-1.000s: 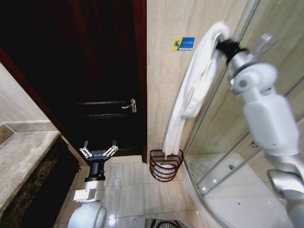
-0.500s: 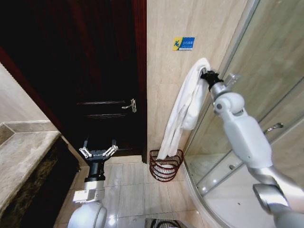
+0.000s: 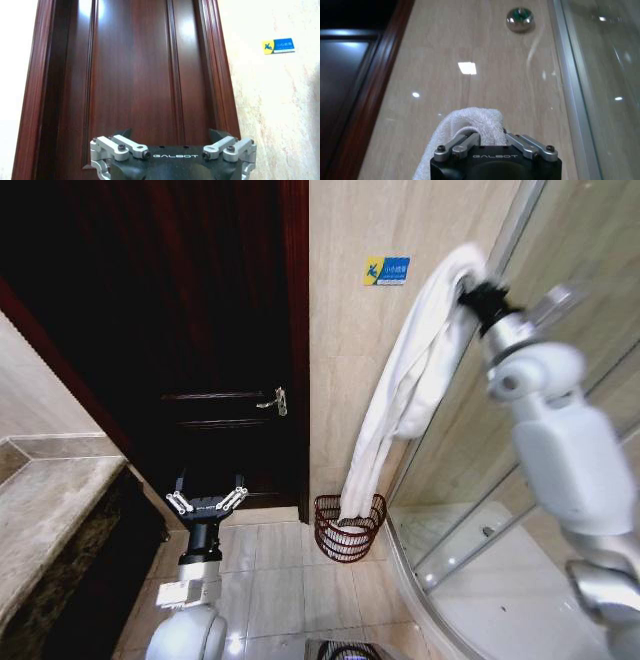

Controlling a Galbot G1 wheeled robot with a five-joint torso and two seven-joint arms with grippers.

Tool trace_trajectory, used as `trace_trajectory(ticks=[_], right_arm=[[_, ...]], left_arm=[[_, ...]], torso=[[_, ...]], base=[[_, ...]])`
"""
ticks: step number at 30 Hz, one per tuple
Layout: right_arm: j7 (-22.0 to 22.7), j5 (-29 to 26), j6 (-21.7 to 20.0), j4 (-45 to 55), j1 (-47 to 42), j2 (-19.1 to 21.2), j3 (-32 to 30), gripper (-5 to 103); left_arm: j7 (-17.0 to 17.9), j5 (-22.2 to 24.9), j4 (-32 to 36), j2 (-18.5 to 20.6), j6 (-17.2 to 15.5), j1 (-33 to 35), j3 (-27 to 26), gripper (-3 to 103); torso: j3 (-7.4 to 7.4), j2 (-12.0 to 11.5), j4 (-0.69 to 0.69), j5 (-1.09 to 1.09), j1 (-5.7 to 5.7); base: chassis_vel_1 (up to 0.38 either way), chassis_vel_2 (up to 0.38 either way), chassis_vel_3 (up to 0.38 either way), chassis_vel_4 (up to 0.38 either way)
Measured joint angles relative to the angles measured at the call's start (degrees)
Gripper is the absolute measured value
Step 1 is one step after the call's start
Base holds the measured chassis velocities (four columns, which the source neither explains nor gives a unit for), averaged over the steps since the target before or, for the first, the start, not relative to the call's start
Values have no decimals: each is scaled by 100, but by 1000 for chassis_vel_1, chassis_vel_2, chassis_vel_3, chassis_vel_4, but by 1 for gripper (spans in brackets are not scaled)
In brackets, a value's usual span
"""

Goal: Discard the used towel into the hamper.

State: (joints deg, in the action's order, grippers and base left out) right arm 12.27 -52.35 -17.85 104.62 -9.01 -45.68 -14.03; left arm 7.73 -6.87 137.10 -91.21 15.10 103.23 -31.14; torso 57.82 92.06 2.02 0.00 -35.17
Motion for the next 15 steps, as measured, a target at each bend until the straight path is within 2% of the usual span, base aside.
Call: trace_trajectory(ticks=[6, 15], right_arm=[[67, -170, -78, 147, -30, 108, -36, 9], [21, 54, 59, 0, -439, -88, -82, 9]], left_arm=[[-6, -61, -22, -33, 41, -6, 41, 100], [-23, -136, 22, -92, 114, 64, 43, 100]], torso=[[0, -1, 1, 1, 1], [-16, -35, 0, 1, 15]], base=[[0, 0, 0, 0], [0, 0, 0, 0]])
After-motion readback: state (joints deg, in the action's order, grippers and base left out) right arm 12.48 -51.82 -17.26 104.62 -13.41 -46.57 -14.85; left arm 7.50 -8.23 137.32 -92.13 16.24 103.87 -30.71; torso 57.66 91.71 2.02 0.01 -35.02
